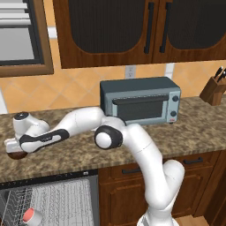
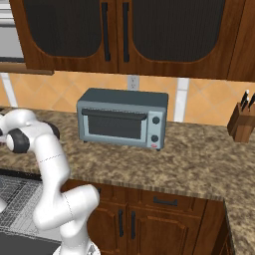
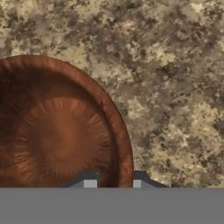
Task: Pick up the cup and bowl from the counter, place them in the dishwasher, and close the dishwasher door.
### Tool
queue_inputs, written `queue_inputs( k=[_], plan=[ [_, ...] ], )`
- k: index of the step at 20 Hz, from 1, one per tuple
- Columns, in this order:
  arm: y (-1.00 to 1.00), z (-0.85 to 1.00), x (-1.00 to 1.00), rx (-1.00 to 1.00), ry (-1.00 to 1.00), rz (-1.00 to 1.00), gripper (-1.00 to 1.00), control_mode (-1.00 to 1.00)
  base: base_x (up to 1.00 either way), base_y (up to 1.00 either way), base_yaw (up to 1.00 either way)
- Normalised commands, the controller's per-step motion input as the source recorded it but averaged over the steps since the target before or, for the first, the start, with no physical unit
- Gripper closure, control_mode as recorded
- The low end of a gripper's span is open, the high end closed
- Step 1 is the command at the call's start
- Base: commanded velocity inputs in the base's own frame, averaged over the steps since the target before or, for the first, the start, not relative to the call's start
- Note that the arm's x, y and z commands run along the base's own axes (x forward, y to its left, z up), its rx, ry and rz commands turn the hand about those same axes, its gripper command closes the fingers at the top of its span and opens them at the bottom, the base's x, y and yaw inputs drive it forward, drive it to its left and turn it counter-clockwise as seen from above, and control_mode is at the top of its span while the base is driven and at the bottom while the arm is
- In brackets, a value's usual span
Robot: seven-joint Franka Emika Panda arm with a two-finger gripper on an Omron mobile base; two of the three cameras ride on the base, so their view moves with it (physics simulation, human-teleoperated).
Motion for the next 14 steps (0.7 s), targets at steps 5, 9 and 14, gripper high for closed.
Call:
queue_inputs(
  k=[5, 9, 14],
  plan=[
    [-0.40, -0.03, -0.93, 0.01, -0.01, 0.00, 1.00, -1.00, 0.00, 0.00, 0.00],
    [-0.53, -0.06, -1.00, 0.04, -0.05, 0.00, 1.00, -1.00, 0.00, 0.00, 0.00],
    [-0.47, -0.10, -0.96, 0.03, -0.09, 0.00, 1.00, -1.00, 0.00, 0.00, 0.00]
  ],
)
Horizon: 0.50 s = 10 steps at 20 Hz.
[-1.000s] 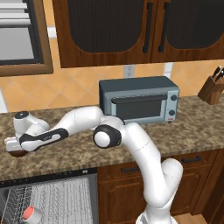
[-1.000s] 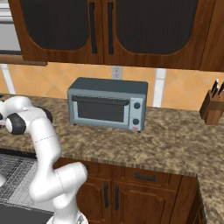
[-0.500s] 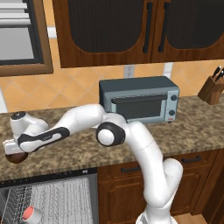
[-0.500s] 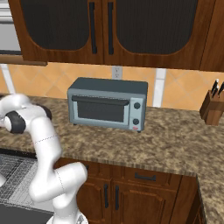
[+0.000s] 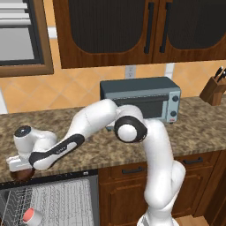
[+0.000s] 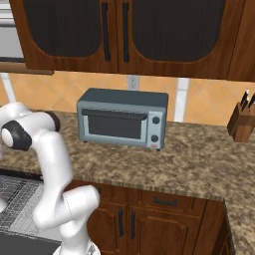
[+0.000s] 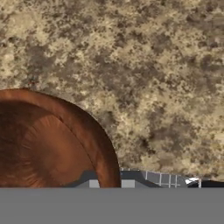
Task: Pick up the cup and bowl from the counter, place them in the dishwasher, and close the dishwasher door.
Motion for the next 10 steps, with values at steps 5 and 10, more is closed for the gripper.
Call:
queue_inputs(
  k=[5, 10],
  plan=[
    [-0.21, -0.30, -0.69, 0.02, -0.11, 0.00, 1.00, -1.00, 0.00, 0.00, 0.00],
    [-0.13, -0.69, -0.18, 0.00, -0.11, 0.00, 1.00, -1.00, 0.00, 0.00, 0.00]
  ],
)
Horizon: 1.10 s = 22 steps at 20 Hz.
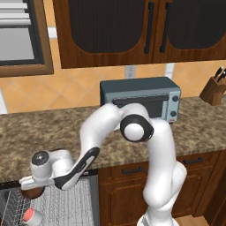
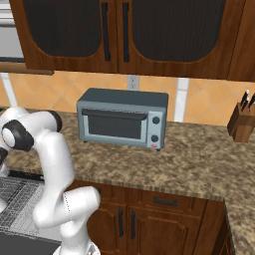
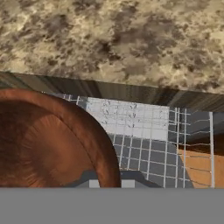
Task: Pick up the cup and bowl from the counter, place them in the dishwasher, and close the dishwasher door.
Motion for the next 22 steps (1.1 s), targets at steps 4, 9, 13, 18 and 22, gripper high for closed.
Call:
queue_inputs(
  k=[4, 9, 13, 18, 22],
  plan=[
    [-0.05, -0.64, -0.02, 0.00, -0.09, 0.00, 1.00, -1.00, 0.00, 0.00, 0.00],
    [-0.06, -0.73, 0.00, 0.00, -0.02, 0.00, 1.00, -1.00, 0.00, 0.00, 0.00],
    [0.00, -0.51, 0.00, -0.03, 0.08, -0.08, 1.00, -1.00, 0.00, 0.00, 0.00],
    [0.00, 0.02, 0.00, -0.10, 0.22, -0.13, 1.00, -1.00, 0.00, 0.00, 0.00],
    [0.00, 0.11, 0.00, -0.08, 0.18, -0.11, 1.00, -1.00, 0.00, 0.00, 0.00]
  ],
)
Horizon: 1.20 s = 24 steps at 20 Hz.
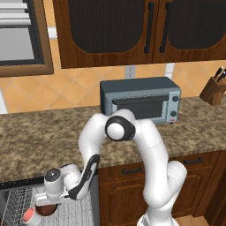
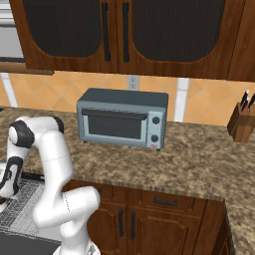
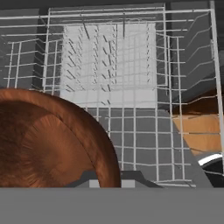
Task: Pick up the cup and bowl from the counter, place them in the dishwasher, and close the dishwasher door.
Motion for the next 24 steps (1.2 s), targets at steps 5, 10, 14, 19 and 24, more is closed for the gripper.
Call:
queue_inputs(
  k=[5, 10, 14, 19, 24],
  plan=[
    [-0.08, -0.08, 0.00, -0.01, 0.01, -0.02, 1.00, -1.00, 0.00, 0.00, 0.00],
    [-0.26, -0.35, 0.00, 0.00, 0.00, 0.00, 1.00, -1.00, 0.00, 0.00, 0.00],
    [-0.37, -0.60, 0.00, 0.00, 0.00, 0.00, 1.00, -1.00, 0.00, 0.00, 0.00],
    [-0.20, -0.64, 0.00, 0.00, 0.00, 0.00, 1.00, -1.00, 0.00, 0.00, 0.00],
    [-0.17, -0.70, 0.00, 0.00, 0.00, 0.00, 1.00, -1.00, 0.00, 0.00, 0.00]
  ],
)
